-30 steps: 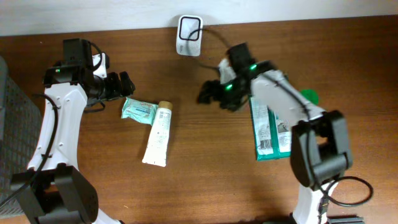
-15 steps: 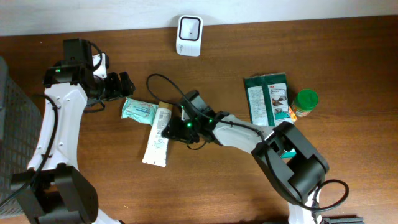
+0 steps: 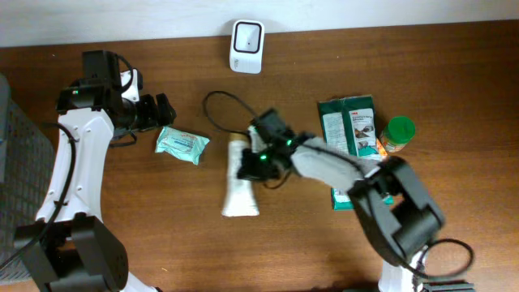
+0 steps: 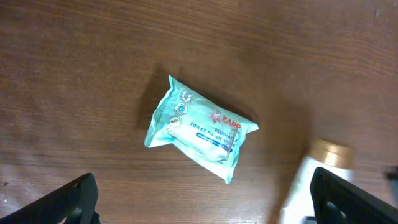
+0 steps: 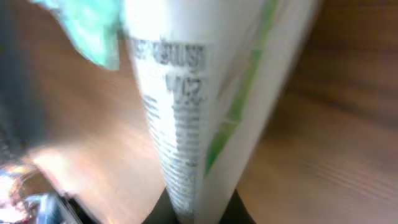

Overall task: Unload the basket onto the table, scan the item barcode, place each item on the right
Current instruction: 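Reach the right gripper to the white cream tube and grasp it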

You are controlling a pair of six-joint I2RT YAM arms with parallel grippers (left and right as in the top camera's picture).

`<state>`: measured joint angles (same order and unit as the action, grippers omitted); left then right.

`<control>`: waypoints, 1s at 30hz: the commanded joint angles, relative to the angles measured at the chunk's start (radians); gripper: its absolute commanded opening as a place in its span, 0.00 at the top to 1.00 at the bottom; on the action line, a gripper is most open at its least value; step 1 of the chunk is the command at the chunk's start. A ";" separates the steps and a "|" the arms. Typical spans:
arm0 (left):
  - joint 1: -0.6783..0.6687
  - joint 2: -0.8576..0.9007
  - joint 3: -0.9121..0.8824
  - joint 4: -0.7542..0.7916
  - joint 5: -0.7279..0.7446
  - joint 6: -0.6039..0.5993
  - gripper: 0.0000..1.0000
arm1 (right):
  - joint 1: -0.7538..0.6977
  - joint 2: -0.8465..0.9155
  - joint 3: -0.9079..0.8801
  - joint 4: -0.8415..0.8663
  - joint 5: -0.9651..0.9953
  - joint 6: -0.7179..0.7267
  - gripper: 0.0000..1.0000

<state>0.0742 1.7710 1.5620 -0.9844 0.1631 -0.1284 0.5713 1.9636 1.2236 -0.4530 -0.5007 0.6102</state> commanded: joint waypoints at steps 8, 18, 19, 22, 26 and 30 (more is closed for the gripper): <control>0.001 -0.015 0.011 0.002 -0.003 0.002 0.01 | -0.036 0.011 0.187 -0.433 0.456 -0.415 0.80; 0.001 -0.015 0.011 0.002 -0.004 0.002 0.01 | -0.103 0.033 0.079 -0.485 0.295 -0.415 0.50; 0.001 -0.015 0.011 0.002 -0.004 0.002 0.01 | -0.109 0.033 0.059 -0.484 0.285 -0.415 0.50; 0.001 -0.015 0.011 0.002 -0.004 0.002 0.01 | -0.133 0.033 0.023 -0.470 0.272 -0.415 0.66; 0.001 -0.015 0.011 0.002 -0.003 0.002 0.01 | -0.170 0.032 0.038 -0.437 0.239 -0.415 0.96; 0.001 -0.015 0.011 0.002 -0.004 0.002 0.01 | -0.187 -0.015 0.150 -0.437 0.076 -0.488 0.96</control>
<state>0.0742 1.7710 1.5623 -0.9836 0.1635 -0.1284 0.3965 1.9690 1.2903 -0.8997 -0.3347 0.1963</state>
